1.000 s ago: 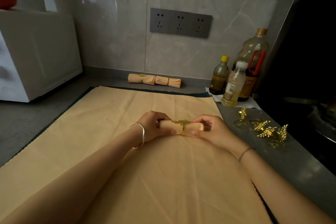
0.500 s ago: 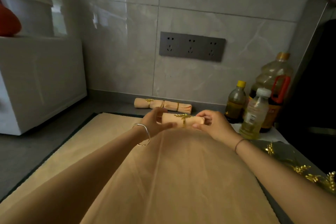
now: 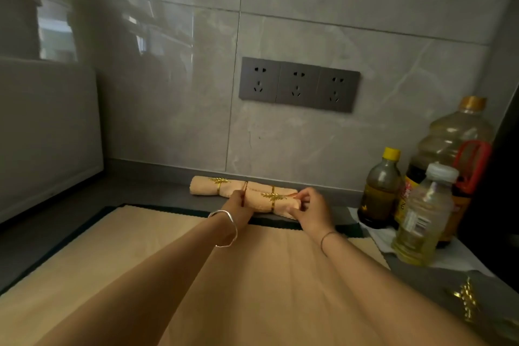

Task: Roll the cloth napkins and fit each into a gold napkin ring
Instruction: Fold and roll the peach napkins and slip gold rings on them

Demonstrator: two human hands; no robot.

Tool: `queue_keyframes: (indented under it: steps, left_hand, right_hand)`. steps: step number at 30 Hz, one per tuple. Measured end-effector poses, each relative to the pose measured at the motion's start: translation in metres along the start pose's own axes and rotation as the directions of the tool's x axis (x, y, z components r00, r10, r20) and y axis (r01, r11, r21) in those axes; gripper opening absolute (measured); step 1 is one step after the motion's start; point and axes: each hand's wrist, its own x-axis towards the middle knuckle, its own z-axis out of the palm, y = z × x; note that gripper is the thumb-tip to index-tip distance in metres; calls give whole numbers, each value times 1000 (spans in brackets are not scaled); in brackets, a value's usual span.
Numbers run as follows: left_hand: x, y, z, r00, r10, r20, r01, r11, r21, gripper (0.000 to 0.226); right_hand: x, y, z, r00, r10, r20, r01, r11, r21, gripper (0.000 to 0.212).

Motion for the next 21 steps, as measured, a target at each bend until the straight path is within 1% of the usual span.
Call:
queue_keyframes:
  steps: [2, 5, 7, 9, 11, 13, 15, 16, 19, 21]
  left_hand:
    - [2, 1, 2, 1000, -7, 2, 7, 997, 78, 53]
    - [2, 6, 1, 1000, -16, 14, 14, 991, 135, 57]
    - [-2, 7, 1, 1000, -14, 12, 12, 985, 174, 57]
    - [-9, 6, 0, 1000, -3, -4, 4, 972, 236, 55]
    - [-20, 5, -2, 1000, 21, -13, -16, 949, 314, 59]
    - [-38, 8, -6, 999, 49, 10, -49, 932, 360, 66]
    - [-65, 11, -8, 996, 62, 71, -86, 907, 412, 72]
    - [-83, 12, -10, 991, 71, 109, -115, 877, 467, 76]
    - [-137, 5, -10, 964, 79, 253, -225, 747, 625, 81]
    - [-171, -2, -13, 938, 75, 339, -298, 675, 675, 81]
  right_hand:
    - [2, 1, 2, 1000, -2, -20, 2, 1000, -14, 23]
    - [3, 1, 1, 1000, -10, -15, 9, 998, -55, 20]
    - [-1, -2, -4, 1000, -18, 16, 19, 998, -63, 23]
    - [-9, -8, -11, 998, -64, 27, 66, 994, -84, 27]
    - [-21, -16, -18, 994, -105, 19, 107, 988, -111, 31]
    - [-40, -24, -28, 994, -106, 10, 107, 986, -132, 35]
    - [-62, -28, -36, 993, -115, 34, 119, 981, -153, 36]
    - [-75, -32, -43, 992, -115, 54, 123, 978, -171, 37]
    - [-119, -35, -58, 983, -112, 146, 147, 955, -257, 42]
    - [-152, -37, -68, 972, -90, 215, 148, 951, -272, 44]
